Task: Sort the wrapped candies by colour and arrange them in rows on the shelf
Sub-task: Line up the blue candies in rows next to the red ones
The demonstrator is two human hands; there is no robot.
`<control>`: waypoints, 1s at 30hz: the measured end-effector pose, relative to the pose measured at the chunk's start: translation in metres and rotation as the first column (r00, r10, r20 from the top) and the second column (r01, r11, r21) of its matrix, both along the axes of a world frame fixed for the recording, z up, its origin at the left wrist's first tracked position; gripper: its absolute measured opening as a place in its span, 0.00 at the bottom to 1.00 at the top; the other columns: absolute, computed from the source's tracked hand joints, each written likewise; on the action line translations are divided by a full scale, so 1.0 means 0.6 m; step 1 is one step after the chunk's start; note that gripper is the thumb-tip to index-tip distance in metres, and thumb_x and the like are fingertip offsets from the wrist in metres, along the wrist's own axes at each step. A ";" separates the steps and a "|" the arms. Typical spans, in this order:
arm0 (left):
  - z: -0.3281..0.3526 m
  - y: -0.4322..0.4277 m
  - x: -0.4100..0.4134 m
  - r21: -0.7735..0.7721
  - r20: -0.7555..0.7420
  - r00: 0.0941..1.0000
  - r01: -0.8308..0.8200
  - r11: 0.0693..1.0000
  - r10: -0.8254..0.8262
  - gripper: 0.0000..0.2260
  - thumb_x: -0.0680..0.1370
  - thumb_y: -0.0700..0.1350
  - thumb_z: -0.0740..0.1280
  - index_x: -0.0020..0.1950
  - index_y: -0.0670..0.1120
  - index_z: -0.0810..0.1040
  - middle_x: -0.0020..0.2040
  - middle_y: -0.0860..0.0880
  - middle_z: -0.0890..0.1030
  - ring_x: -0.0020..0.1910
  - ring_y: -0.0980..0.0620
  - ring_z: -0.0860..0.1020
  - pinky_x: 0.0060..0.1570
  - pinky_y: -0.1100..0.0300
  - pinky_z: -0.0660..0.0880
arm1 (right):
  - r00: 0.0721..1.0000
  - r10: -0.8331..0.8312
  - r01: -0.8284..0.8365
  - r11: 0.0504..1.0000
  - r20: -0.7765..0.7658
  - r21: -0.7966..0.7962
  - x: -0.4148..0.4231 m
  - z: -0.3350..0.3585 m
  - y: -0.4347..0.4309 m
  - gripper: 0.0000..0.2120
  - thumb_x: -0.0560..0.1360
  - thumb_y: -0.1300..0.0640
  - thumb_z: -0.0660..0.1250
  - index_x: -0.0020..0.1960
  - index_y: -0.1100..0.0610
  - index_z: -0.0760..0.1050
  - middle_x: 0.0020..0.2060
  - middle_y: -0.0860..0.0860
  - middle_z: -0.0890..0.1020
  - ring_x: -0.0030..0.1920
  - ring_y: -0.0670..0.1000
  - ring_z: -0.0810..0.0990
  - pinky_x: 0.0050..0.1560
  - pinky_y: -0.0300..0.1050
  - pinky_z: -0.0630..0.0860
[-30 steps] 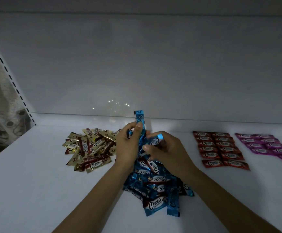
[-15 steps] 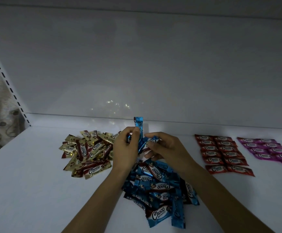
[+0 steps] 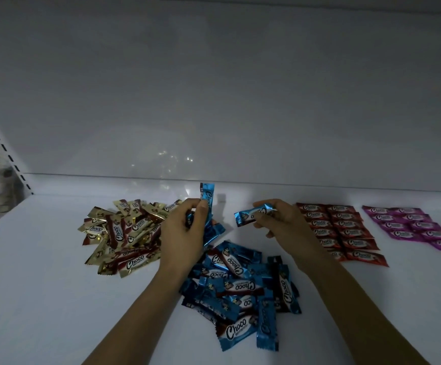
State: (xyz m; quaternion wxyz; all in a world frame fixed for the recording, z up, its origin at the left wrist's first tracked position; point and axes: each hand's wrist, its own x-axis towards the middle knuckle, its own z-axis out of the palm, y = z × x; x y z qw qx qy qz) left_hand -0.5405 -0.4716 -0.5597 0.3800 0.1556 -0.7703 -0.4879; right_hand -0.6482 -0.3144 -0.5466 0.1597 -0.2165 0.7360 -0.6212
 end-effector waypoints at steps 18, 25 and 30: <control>0.010 -0.005 0.002 0.036 -0.026 0.999 -0.026 0.999 0.027 0.09 0.81 0.48 0.61 0.44 0.50 0.78 0.37 0.53 0.79 0.36 0.61 0.78 0.33 0.71 0.72 | 0.669 0.354 0.033 0.865 -0.654 0.501 0.012 -0.040 -0.018 0.11 0.79 0.58 0.60 0.59 0.54 0.76 0.51 0.49 0.80 0.50 0.50 0.75 0.48 0.42 0.70; 0.011 0.002 0.006 0.030 -0.042 0.999 0.023 0.999 -0.021 0.09 0.81 0.47 0.61 0.45 0.49 0.78 0.36 0.54 0.79 0.35 0.61 0.78 0.34 0.71 0.72 | 0.522 0.363 0.264 0.792 -0.772 0.551 0.006 -0.046 -0.031 0.11 0.79 0.56 0.61 0.55 0.56 0.81 0.50 0.52 0.80 0.50 0.53 0.74 0.47 0.45 0.69; 0.013 0.006 0.007 0.001 -0.041 0.999 0.036 0.999 -0.036 0.08 0.81 0.47 0.61 0.45 0.50 0.78 0.36 0.56 0.79 0.34 0.61 0.78 0.31 0.70 0.72 | 0.646 0.343 0.245 0.753 -0.682 0.611 -0.013 -0.031 -0.036 0.13 0.78 0.50 0.62 0.57 0.54 0.79 0.54 0.50 0.80 0.52 0.51 0.75 0.51 0.44 0.72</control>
